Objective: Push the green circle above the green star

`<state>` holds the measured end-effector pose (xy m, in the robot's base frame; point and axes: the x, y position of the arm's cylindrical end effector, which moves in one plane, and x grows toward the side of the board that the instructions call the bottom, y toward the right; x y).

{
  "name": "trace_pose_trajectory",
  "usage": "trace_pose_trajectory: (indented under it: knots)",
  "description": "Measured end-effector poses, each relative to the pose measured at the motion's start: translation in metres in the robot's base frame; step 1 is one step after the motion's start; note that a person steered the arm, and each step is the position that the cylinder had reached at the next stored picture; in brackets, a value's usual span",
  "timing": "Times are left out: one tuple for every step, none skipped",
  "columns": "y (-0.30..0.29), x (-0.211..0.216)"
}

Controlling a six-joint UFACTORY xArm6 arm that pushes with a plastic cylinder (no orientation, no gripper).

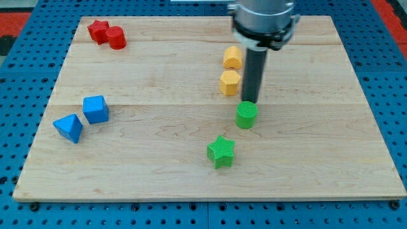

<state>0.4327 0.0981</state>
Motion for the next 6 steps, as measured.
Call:
trace_pose_trajectory:
  knots:
    - [0.031, 0.009]
    - [0.015, 0.018]
    - [0.001, 0.033]
    - [-0.023, 0.037]
    - [-0.031, 0.037]
    - [0.036, 0.039]
